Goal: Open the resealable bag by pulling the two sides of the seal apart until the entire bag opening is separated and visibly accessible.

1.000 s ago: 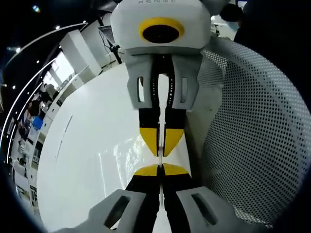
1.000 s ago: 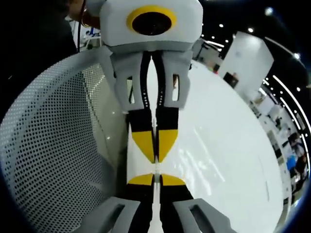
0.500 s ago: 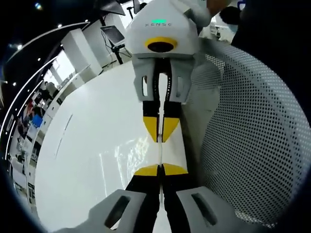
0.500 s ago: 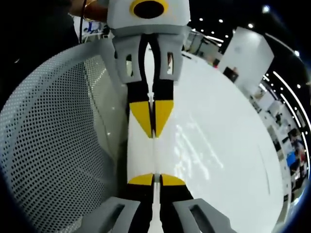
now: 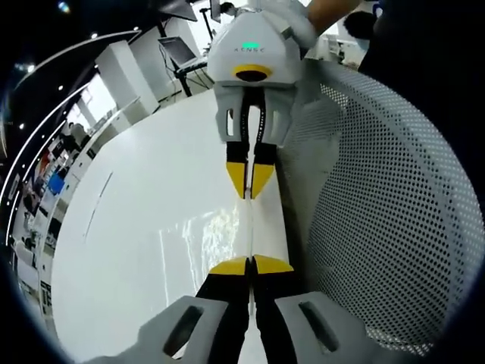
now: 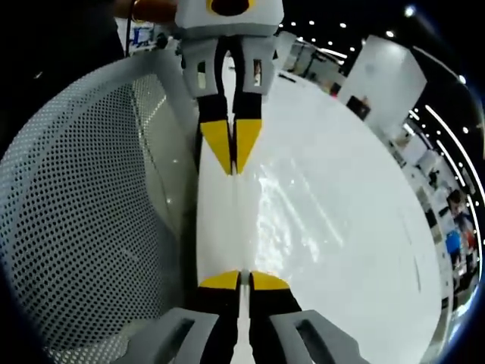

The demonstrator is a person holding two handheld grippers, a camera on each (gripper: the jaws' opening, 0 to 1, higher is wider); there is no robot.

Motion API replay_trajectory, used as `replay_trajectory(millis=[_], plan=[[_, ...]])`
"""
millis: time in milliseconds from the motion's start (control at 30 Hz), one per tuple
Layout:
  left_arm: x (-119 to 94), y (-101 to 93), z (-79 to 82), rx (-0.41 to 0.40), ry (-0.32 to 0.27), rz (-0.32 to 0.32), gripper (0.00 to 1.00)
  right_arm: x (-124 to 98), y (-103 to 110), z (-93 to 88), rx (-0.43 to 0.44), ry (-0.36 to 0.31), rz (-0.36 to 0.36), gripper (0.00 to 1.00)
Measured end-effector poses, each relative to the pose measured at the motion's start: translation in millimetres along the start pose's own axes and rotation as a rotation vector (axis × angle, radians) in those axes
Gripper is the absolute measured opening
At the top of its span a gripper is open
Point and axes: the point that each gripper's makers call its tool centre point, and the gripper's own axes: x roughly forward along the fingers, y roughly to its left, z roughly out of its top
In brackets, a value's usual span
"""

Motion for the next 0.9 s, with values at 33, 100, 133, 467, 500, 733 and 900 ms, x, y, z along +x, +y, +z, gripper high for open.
replay_trajectory(millis=[33,100,133,467,500,733,900], plan=[[0,0.5,-0.8,-0.003,0.002,0.0,0.0,0,0,-1.0,-0.001,0.002,0.001,0.0],[-1,1.5,-2.1,-0.005,0.004,0.002,0.0,0,1,-3.4,-0.001,0.007,0.0,0.0],[-1,1.7,-2.6,-0.007,0.004,0.003,0.0,0,1,-4.9,-0.001,0.009,-0.001,0.0],[-3,3.4,-6.3,-0.018,0.011,0.012,0.0,-3,-2,-13.8,0.027,0.017,-0.011,0.0],[-3,3.6,-6.4,-0.018,0.012,0.013,0.0,-3,-2,-13.7,0.027,0.018,-0.012,0.0],[-3,7.6,-7.4,-0.016,0.033,0.046,0.0,-2,-3,-12.3,0.113,-0.017,-0.03,0.0],[-2,7.6,-6.0,-0.008,0.037,0.05,0.0,-6,-7,-11.0,0.133,-0.024,-0.055,0.03]])
